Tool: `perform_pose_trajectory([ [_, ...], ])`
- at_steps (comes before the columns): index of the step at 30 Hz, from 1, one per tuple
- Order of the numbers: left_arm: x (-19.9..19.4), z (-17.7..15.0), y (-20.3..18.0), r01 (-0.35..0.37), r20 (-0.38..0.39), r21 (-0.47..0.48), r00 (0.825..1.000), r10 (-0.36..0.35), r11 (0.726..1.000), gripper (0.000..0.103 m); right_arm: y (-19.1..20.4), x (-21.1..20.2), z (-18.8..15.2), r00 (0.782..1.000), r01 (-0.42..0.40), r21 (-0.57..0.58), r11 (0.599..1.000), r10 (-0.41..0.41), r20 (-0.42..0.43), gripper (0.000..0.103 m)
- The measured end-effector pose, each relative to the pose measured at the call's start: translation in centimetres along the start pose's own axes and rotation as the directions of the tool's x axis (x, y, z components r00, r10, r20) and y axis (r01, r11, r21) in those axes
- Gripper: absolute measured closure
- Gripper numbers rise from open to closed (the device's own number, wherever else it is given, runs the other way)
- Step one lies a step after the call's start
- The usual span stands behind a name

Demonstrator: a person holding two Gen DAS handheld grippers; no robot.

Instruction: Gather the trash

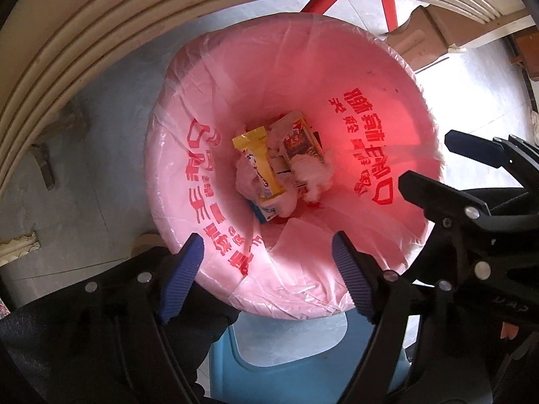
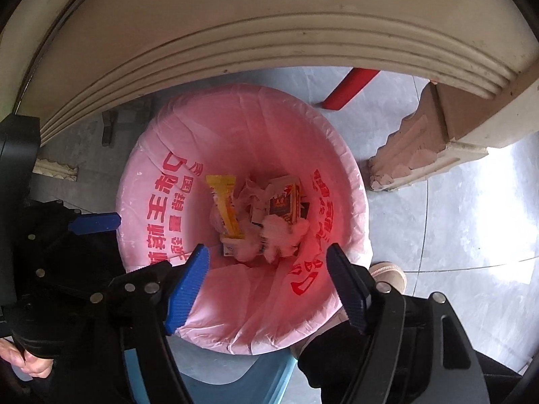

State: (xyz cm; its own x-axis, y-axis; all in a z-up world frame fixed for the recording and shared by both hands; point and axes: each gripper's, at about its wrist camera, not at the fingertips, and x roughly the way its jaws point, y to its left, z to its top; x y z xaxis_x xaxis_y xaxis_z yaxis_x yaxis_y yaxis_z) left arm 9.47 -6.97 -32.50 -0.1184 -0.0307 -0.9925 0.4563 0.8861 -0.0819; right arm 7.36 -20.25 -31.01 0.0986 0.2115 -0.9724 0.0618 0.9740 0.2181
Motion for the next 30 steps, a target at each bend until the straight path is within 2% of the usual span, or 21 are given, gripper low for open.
perform_pose_trajectory([
  [9, -0.4, -0.2, -0.2, -0.025, 0.01, 0.016, 1.0, 0.025, 1.0, 0.025, 0.0, 0.0, -0.3, 1.0, 0.024, 0.012, 1.0, -0.024, -0.016, 0.025],
  [16, -2.0, -0.8, -0.7, -0.064, 0.054, 0.034, 0.997, 0.062, 0.997, 0.023, -0.6, -1.2, -0.8, 0.998, 0.061, 0.024, 0.998, -0.061, 0.005, 0.025],
  [19, -4.0, -1.5, -1.2, -0.079, 0.117, 0.03, 0.99, 0.075, 0.996, 0.023, -0.7, -2.9, -1.5, 0.993, 0.111, 0.023, 0.994, -0.112, 0.037, 0.025],
  [22, -7.0, -2.7, -1.9, -0.108, 0.221, 0.015, 0.97, 0.102, 0.994, 0.023, -1.0, -5.4, -2.0, 0.987, 0.127, 0.043, 0.991, -0.131, 0.097, 0.025],
  [24, -8.8, -3.4, -2.1, -0.084, 0.266, -0.007, 0.96, 0.083, 0.996, 0.022, -1.2, -7.7, -2.6, 0.979, 0.128, 0.065, 0.99, -0.137, 0.148, 0.025],
  [26, -11.0, -4.3, -2.5, -0.061, 0.321, -0.033, 0.945, 0.069, 0.998, 0.022, -1.0, -10.4, -3.3, 0.96, 0.156, 0.083, 0.984, -0.17, 0.223, 0.025],
  [28, -13.3, -5.2, -2.7, -0.06, 0.378, -0.051, 0.923, 0.075, 0.997, 0.021, -0.5, -13.3, -3.9, 0.927, 0.2, 0.086, 0.976, -0.217, 0.307, 0.025],
  [30, -16.0, -6.1, -2.7, -0.05, 0.439, -0.071, 0.895, 0.077, 0.996, 0.021, 0.6, -17.4, -4.7, 0.865, 0.253, 0.088, 0.963, -0.266, 0.424, 0.024],
])
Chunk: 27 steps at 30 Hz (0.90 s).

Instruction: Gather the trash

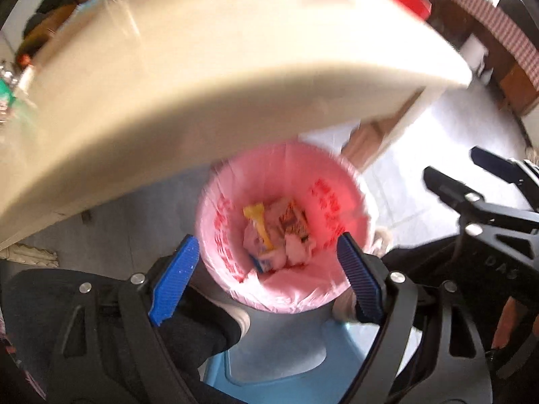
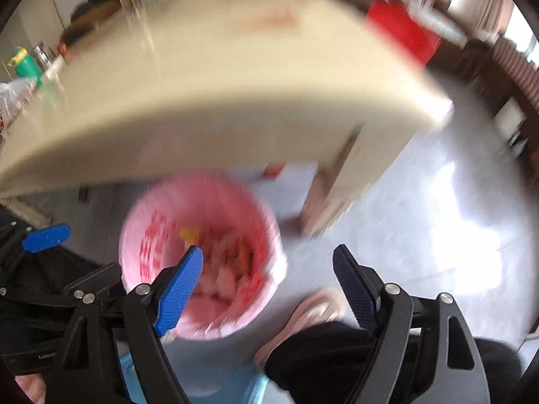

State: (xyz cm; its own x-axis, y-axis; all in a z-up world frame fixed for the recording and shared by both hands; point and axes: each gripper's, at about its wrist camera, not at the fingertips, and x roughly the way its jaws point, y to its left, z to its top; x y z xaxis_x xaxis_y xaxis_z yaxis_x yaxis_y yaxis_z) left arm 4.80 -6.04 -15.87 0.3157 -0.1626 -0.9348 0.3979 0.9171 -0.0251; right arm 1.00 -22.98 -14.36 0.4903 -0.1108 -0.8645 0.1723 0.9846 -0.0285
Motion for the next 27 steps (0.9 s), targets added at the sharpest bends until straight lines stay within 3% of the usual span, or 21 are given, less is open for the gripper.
perform_pose_trajectory([
  [2, -2.8, 0.4, 0.3, 0.005, 0.061, -0.025, 0.998, -0.004, 1.0, 0.019, -0.2, -3.8, 0.9, 0.993, 0.019, 0.004, 1.0, -0.019, 0.118, 0.01],
  [6, -9.1, 1.4, 0.8, -0.02, 0.215, -0.075, 0.976, 0.035, 0.997, 0.014, -0.3, -10.7, 2.0, 0.953, -0.002, 0.021, 1.0, -0.005, 0.304, 0.007],
  [9, -13.8, 1.4, 1.0, -0.036, 0.325, -0.112, 0.943, 0.071, 0.993, 0.013, 0.0, -14.7, 2.7, 0.921, -0.023, 0.024, 0.999, 0.011, 0.389, 0.007],
  [12, -18.5, 1.1, 1.1, -0.068, 0.421, -0.148, 0.899, 0.125, 0.987, 0.007, 0.6, -17.7, 3.1, 0.886, -0.044, 0.04, 0.998, 0.021, 0.463, 0.007],
  [16, -22.5, 0.1, 0.3, -0.144, 0.509, -0.174, 0.834, 0.214, 0.974, 0.006, 0.8, -21.2, 3.0, 0.846, -0.055, 0.074, 0.996, 0.007, 0.533, 0.007],
  [18, -24.1, -0.4, -0.1, -0.166, 0.525, -0.183, 0.817, 0.239, 0.969, 0.006, 1.0, -23.0, 2.8, 0.822, -0.047, 0.081, 0.996, -0.007, 0.57, 0.007],
  [23, -25.7, -1.1, -0.1, -0.159, 0.536, -0.22, 0.805, 0.256, 0.962, 0.006, 1.3, -26.4, 1.8, 0.785, -0.019, 0.091, 0.996, -0.041, 0.619, 0.007],
  [27, -25.6, -1.4, 0.2, -0.133, 0.499, -0.224, 0.835, 0.231, 0.965, 0.006, 2.2, -27.7, 1.2, 0.789, 0.015, 0.076, 0.997, -0.058, 0.612, 0.007],
])
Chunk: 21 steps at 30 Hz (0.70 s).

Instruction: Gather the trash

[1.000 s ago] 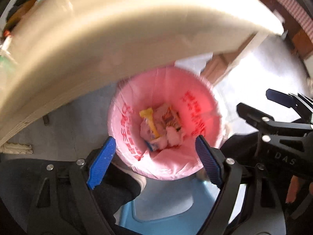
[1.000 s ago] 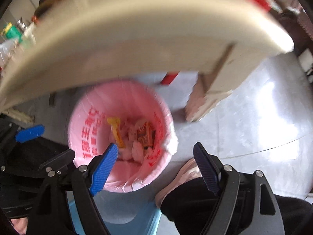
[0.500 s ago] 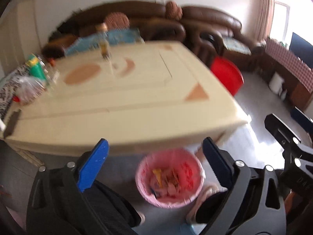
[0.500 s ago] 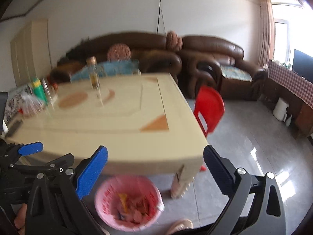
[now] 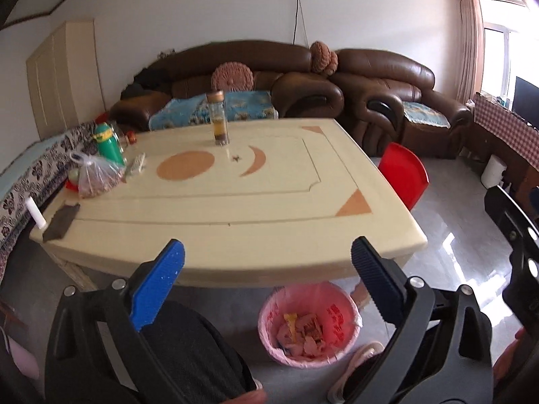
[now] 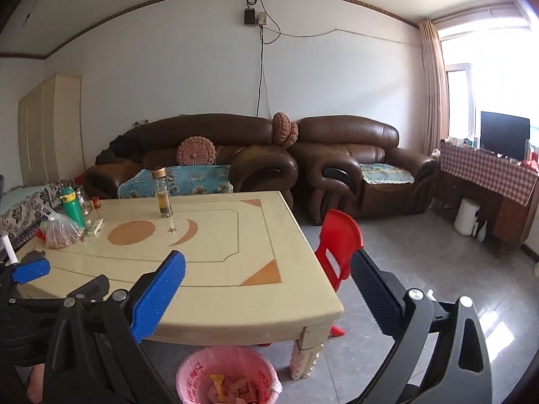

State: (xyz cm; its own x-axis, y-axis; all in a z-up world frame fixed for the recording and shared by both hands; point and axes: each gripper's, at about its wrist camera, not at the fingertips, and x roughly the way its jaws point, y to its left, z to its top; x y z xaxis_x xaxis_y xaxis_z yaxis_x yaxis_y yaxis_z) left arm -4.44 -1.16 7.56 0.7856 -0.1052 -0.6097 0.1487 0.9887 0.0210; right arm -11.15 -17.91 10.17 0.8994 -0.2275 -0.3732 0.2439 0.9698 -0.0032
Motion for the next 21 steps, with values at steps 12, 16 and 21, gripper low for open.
perform_pose_trajectory([
  [12, -0.6, -0.9, 0.4, -0.027, 0.013, 0.022, 1.0, 0.027, 0.999, 0.006, 1.5, -0.8, -0.2, 0.999, 0.015, -0.044, 0.999, -0.016, -0.04, 0.007],
  [16, -0.7, -1.1, 0.6, -0.025, 0.006, 0.014, 1.0, 0.025, 1.0, 0.006, 1.8, -0.9, -0.4, 0.999, 0.012, -0.057, 0.998, -0.015, -0.05, 0.007],
  [21, -0.7, -1.0, 1.2, -0.031, 0.003, 0.003, 1.0, 0.031, 1.0, 0.006, 2.1, -0.8, -0.4, 0.999, 0.012, -0.063, 0.998, -0.015, -0.052, 0.007],
])
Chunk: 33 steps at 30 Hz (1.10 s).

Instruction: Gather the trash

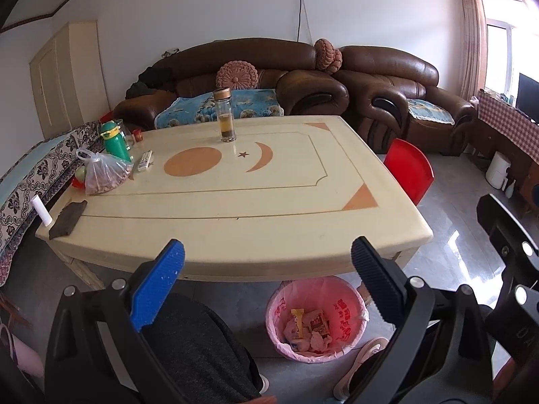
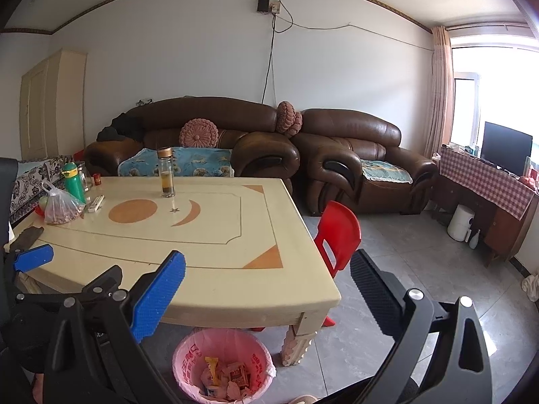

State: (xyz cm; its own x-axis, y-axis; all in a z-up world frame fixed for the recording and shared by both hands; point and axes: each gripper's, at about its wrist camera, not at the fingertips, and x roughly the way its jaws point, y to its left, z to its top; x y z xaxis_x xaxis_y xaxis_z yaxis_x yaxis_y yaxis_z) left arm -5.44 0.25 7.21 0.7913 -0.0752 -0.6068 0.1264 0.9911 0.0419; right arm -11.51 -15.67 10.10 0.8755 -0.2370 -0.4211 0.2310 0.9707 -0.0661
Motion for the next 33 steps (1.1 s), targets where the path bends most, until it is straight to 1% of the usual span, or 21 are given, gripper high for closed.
perform_pose_trajectory([
  [5, 0.1, 0.1, 0.5, -0.002, -0.003, -0.013, 1.0, 0.002, 1.0, 0.006, 0.2, 0.1, 0.1, 1.0, -0.003, -0.005, 1.0, 0.003, 0.0, 0.007],
  [33, 0.2, 0.3, 1.3, -0.017, 0.007, -0.024, 1.0, 0.017, 1.0, 0.006, -0.1, 0.8, -0.3, 1.0, 0.017, -0.01, 1.0, -0.018, -0.012, 0.007],
])
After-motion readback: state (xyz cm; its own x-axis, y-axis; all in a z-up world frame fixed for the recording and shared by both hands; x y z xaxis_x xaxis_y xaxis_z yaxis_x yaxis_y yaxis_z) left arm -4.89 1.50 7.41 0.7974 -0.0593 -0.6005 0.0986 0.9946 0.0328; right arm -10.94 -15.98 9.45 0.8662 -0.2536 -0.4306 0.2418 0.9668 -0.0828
